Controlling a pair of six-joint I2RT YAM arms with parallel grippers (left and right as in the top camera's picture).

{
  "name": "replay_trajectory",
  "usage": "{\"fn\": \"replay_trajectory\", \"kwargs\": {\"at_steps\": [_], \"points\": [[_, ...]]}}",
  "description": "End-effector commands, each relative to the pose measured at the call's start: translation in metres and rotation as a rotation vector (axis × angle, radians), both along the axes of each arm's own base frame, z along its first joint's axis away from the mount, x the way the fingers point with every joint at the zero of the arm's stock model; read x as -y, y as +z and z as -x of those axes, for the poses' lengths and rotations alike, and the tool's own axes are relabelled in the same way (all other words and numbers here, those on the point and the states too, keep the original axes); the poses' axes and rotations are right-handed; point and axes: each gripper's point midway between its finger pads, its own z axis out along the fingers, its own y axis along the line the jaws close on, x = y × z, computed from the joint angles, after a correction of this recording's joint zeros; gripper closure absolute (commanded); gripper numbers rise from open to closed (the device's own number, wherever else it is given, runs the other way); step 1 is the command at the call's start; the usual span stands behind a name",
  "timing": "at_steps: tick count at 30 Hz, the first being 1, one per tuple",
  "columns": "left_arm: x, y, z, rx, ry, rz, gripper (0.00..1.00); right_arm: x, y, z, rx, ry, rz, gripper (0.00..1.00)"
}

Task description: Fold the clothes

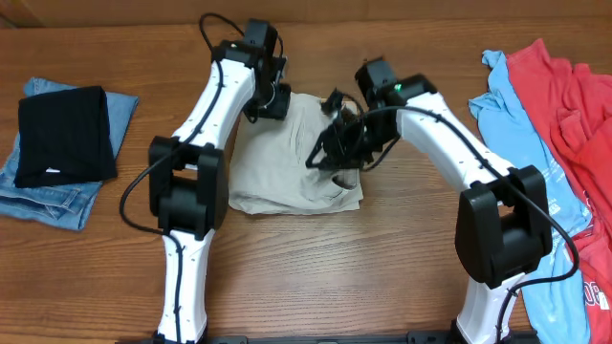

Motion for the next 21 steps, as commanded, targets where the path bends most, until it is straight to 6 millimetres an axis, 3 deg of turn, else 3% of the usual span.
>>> {"fn": "replay_trajectory", "kwargs": {"at_steps": [1, 5, 9, 11, 15, 18, 20, 21], "points": [[-0.003, -0.020, 0.005, -0.047, -0.018, -0.012, 0.59, 0.009, -0.037, 0.023, -0.072, 0.003, 0.034, 0.59], [-0.011, -0.032, 0.016, -0.105, -0.011, -0.041, 0.58, 0.038, -0.088, 0.048, -0.143, -0.038, 0.170, 0.58], [-0.031, -0.034, 0.027, -0.154, 0.005, -0.121, 0.57, 0.072, -0.112, 0.052, -0.187, -0.114, 0.265, 0.57], [-0.044, -0.035, 0.040, -0.206, 0.014, -0.171, 0.59, 0.092, -0.116, 0.036, -0.160, -0.169, 0.299, 0.57], [-0.051, -0.033, 0.061, -0.303, 0.045, -0.178, 0.73, 0.122, -0.117, -0.002, -0.063, -0.263, 0.331, 0.57], [-0.056, -0.027, 0.087, -0.418, 0.112, -0.202, 0.74, 0.135, -0.110, -0.032, 0.025, -0.313, 0.335, 0.57], [-0.049, -0.019, 0.113, -0.539, 0.150, -0.166, 0.73, 0.139, -0.097, -0.057, 0.098, -0.341, 0.323, 0.57], [-0.047, -0.017, 0.118, -0.564, 0.149, -0.153, 0.78, 0.139, -0.093, -0.063, 0.113, -0.344, 0.319, 0.57]]}}
